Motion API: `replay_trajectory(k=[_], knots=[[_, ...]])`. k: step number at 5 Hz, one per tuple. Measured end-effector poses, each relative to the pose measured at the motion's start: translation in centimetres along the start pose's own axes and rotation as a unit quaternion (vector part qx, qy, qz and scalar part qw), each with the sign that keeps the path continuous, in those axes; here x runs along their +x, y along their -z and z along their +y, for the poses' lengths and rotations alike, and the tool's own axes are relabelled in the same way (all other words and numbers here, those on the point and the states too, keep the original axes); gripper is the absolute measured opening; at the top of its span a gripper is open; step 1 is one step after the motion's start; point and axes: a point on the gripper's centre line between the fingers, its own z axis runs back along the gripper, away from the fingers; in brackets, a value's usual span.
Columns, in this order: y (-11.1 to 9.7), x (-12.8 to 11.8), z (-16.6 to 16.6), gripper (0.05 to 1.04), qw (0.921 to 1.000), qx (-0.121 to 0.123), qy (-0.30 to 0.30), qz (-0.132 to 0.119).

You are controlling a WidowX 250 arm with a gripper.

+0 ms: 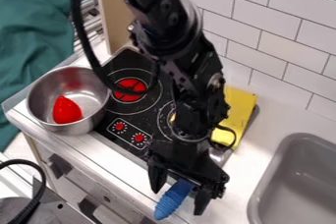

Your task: Move the blue spoon to the top of the yellow cloth on the right corner of the stove

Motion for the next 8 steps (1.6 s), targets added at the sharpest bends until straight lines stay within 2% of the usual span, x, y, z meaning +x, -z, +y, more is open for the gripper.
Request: replay_trajectory(k=[1,2,3,4,5,6,7,8], knots=[[0.5,0.3,0.3,0.953,0.9999,-0.007,-0.003,-0.010],[0.7,0.3,0.6,0.657,0.9999,-0.004,-0.008,-0.014],[-0.5,0.4,0.6,0.405,0.9998,0.010,-0.004,-0.014],[-2.6,0.5,0.3,0.394,0.9995,0.021,-0.005,-0.024],[-4.1,0.5,0.0,0.394,0.9997,0.016,0.003,-0.019],[-4.5,2.2,-0.2,0.394,0.9995,-0.001,-0.005,-0.032],[-3.7,5.1,0.2,0.394,0.9990,-0.014,-0.030,-0.031],[-3.6,7.2,0.5,0.394,0.9980,-0.017,-0.051,-0.033]])
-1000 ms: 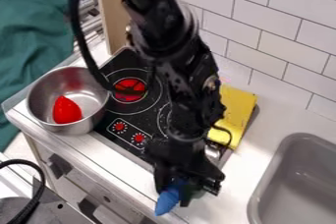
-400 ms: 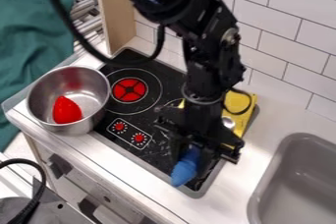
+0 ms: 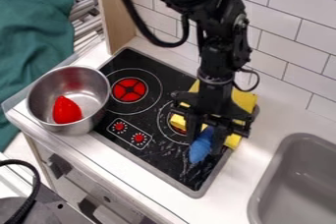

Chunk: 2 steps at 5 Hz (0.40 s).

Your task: Move the blue spoon to the top of the yellow cloth on the right corner of the stove

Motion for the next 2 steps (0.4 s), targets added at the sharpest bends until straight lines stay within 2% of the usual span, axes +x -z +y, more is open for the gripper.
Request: replay_trajectory(k=[2], knots=[[-0.03,2.28,1.56,0.394,0.9992,0.001,-0.033,-0.024]])
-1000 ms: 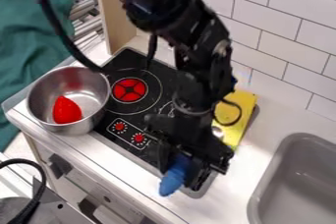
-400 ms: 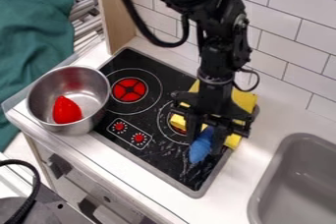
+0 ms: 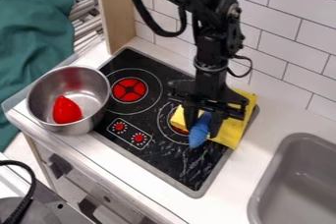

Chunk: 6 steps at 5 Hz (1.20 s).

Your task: Move the blue spoon to the top of the yellow cloth on the right corner of the stove

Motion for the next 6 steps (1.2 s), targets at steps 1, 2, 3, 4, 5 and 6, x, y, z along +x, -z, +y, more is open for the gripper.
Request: replay_trajectory(k=[1,2,3,4,5,6], knots=[[-0.1,0.9,0.2,0.394,0.9998,-0.006,-0.008,-0.016],[1.0,1.2,0.4,0.465,0.9998,-0.012,-0.012,-0.012],[1.8,1.1,0.3,0.780,0.9997,-0.019,-0.015,-0.004],[1.8,0.7,0.5,1.009,0.9998,-0.011,-0.017,0.005],[-0.4,0.1,0.5,1.007,0.9998,0.017,0.003,0.009],[-1.3,-0.1,0.4,1.005,0.9990,0.034,0.028,0.000]])
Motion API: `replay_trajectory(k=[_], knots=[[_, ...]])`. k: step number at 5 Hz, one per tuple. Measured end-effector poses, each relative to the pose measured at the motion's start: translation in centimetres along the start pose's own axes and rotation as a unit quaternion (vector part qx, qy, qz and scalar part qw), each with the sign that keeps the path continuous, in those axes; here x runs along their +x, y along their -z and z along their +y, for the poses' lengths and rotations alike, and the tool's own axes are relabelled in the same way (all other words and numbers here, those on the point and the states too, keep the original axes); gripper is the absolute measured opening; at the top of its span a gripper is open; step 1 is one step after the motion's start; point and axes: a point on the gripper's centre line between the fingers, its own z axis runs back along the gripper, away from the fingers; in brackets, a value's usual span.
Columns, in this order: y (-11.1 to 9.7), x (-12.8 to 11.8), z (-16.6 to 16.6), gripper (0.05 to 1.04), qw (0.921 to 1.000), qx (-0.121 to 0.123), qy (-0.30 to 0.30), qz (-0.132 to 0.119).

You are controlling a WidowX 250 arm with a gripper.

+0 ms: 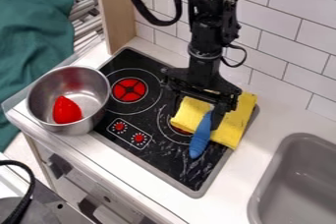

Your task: Move the blue spoon to the top of the yellow cloth on the right corner of the stove

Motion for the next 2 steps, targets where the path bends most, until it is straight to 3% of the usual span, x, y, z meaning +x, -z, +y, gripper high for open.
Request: replay_trajectory(k=[2], knots=[[-0.91,-0.73,-0.28,1.005,0.9999,-0.001,0.013,-0.011]])
